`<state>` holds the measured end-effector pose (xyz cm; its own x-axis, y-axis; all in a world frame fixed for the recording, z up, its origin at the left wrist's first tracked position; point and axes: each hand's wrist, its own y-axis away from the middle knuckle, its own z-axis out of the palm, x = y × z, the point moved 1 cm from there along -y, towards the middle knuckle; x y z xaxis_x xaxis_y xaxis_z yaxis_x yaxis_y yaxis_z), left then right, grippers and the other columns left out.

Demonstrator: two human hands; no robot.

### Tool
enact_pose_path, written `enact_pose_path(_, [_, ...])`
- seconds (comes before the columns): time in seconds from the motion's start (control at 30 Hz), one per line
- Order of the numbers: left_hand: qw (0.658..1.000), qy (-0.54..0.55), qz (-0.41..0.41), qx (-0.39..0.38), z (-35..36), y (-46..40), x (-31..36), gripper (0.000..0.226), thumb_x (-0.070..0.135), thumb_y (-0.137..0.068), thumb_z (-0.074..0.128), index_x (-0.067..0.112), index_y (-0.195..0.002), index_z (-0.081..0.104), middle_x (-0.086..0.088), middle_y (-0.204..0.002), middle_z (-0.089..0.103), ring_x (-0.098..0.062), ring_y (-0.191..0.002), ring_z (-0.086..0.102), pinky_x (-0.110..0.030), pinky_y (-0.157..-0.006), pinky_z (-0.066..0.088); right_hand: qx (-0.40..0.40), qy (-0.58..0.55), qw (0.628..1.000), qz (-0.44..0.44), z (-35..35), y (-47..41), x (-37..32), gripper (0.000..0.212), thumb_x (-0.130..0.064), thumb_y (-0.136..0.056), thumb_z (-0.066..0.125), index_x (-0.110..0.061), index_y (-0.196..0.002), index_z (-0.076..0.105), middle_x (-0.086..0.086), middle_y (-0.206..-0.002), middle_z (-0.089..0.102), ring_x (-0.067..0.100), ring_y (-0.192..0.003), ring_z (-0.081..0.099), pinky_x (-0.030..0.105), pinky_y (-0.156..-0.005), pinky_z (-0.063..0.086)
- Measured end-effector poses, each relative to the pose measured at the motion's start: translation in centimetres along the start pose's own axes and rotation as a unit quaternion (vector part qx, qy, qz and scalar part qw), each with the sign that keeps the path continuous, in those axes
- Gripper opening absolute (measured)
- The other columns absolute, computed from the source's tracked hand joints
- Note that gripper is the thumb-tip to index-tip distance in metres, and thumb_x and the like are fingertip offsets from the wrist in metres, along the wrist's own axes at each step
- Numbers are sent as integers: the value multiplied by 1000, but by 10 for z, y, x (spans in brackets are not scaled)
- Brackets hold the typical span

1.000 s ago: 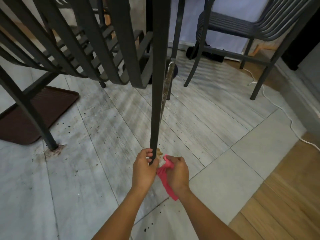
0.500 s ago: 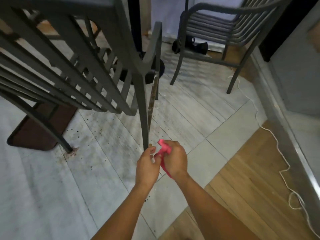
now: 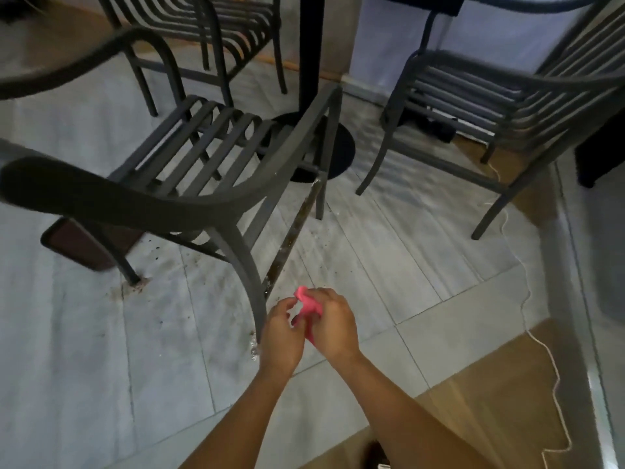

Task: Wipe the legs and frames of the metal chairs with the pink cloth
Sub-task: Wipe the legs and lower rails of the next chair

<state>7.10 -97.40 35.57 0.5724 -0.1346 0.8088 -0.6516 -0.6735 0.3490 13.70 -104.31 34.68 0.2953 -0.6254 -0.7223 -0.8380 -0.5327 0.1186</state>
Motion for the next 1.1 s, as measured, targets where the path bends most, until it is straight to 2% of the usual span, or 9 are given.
enact_pose_path(0.2, [997, 2, -50, 54, 39, -15, 23, 32, 23, -95, 51, 16, -126, 53, -3, -129, 57, -20, -116, 55, -33, -100, 44, -70, 41, 992, -92, -35, -36, 30, 45, -8, -81, 68, -23, -122, 62, 1, -119, 62, 21, -105, 55, 31, -88, 50])
enact_pose_path(0.37, [990, 28, -79, 113, 53, -23, 18, 33, 24, -94, 52, 19, -127, 51, -1, -132, 55, -18, -118, 53, -33, -99, 45, -109, 53, 985, -125, -40, -64, 36, 46, -8, -83, 66, -25, -125, 59, -3, -125, 59, 16, -111, 51, 27, -95, 46])
enact_pose_path(0.53, [981, 45, -99, 159, 58, -41, 7, 33, 26, -94, 52, 21, -126, 52, 1, -132, 53, -16, -115, 52, -40, -87, 54, -113, 35, 984, -130, -20, -81, 33, 32, -15, -87, 61, -27, -117, 59, -3, -111, 62, 10, -100, 52, 22, -84, 49])
enact_pose_path(0.6, [978, 56, -90, 178, 60, -48, -2, 31, 24, -95, 51, 19, -125, 52, 1, -127, 56, -11, -106, 53, -30, -87, 51, -112, 8, 986, -125, -7, -86, 33, 24, -17, -90, 57, -29, -110, 58, -3, -106, 59, 9, -95, 52, 17, -79, 48])
enact_pose_path(0.7, [973, 71, -63, 210, 65, -56, -22, 28, 20, -93, 53, 19, -121, 54, 1, -118, 61, -4, -89, 51, -16, -74, 39, -110, -11, 978, -178, 20, -93, 38, 24, -21, -91, 59, -22, -114, 61, -7, -113, 54, 8, -100, 54, 20, -84, 50])
enact_pose_path(0.83, [964, 83, -23, 250, 75, -63, -62, 26, 20, -91, 57, 31, -114, 54, 6, -114, 60, -10, -99, 56, -18, -77, 40, -103, -23, 973, -203, 49, -101, 51, 28, -33, -90, 59, -26, -117, 61, -14, -117, 47, 9, -105, 54, 25, -87, 53])
enact_pose_path(0.93, [945, 54, 49, 320, 77, -64, -87, 28, 14, -85, 64, 34, -101, 55, 14, -103, 54, -11, -99, 54, -6, -68, 38, -86, -4, 972, -216, 63, -108, 62, 37, -20, -90, 58, -26, -126, 56, -10, -123, 50, 8, -109, 49, 19, -96, 44])
enact_pose_path(1.0, [925, 34, 85, 369, 76, -68, -104, 28, 13, -82, 68, 31, -99, 55, 14, -101, 52, -10, -99, 51, -2, -67, 37, -61, 9, 962, -267, 69, -107, 64, 37, -16, -89, 59, -27, -125, 57, -10, -124, 52, 8, -110, 48, 19, -96, 42])
enact_pose_path(1.1, [899, 37, 102, 425, 73, -84, -124, 38, 17, -76, 74, 31, -102, 49, 7, -106, 49, -13, -100, 49, -11, -76, 36, -19, 17, 934, -355, 79, -104, 64, 35, -15, -86, 65, -22, -120, 62, -3, -123, 57, 14, -110, 52, 23, -90, 43])
